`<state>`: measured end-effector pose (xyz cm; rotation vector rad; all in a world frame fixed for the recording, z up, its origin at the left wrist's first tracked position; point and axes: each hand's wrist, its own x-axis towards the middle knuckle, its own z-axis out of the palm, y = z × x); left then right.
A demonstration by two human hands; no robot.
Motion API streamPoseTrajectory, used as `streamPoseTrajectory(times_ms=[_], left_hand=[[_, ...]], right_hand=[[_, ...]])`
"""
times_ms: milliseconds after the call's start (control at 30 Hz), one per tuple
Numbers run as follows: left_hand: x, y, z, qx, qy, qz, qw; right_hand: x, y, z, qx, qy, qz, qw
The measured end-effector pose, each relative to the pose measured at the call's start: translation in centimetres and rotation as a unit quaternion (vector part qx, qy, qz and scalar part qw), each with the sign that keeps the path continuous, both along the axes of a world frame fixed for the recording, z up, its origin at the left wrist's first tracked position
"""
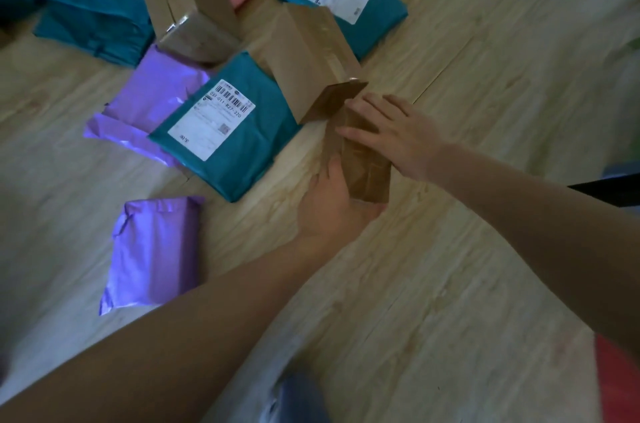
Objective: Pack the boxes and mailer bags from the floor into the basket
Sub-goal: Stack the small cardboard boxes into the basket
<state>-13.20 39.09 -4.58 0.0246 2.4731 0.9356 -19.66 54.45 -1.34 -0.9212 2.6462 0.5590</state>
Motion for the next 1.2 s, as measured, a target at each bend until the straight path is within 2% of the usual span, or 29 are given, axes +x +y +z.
streamPoseTrajectory(times_ms=[67, 200, 367, 567, 767, 967, 1200], left_hand=[[0.2, -0.4, 0.1, 0.000, 0.009, 0.003, 1.000], [0.5, -1.8, 1.3, -0.013, 0.036, 0.002, 0.999], [1.3, -4.9, 4.2, -0.047, 0.071, -0.045, 0.995], [3.0, -9.6, 9.4, -0.105, 0.137, -0.057, 0.983], [4.9, -15.3, 16.6, -0.141, 0.170, -0.053, 0.974], [6.0, -22.8, 25.2, -0.191, 0.214, -0.081, 0.954], [9.4, -32.3, 32.6, -0.221, 0.246, -0.039, 0.943]], right_hand=[[-0.2, 0.0, 0.0, -0.006, 0.001, 0.020, 1.000], [0.5, -0.9, 1.0, -0.020, -0.050, -0.025, 0.998], [2.3, -3.0, 3.2, -0.081, -0.052, -0.054, 0.994], [4.4, -7.3, 8.2, -0.182, -0.052, -0.073, 0.979], [7.3, -12.4, 14.6, -0.238, -0.038, -0.082, 0.967], [9.6, -17.9, 21.4, -0.287, 0.005, -0.032, 0.957], [10.1, -27.0, 27.5, -0.300, 0.036, 0.053, 0.952]])
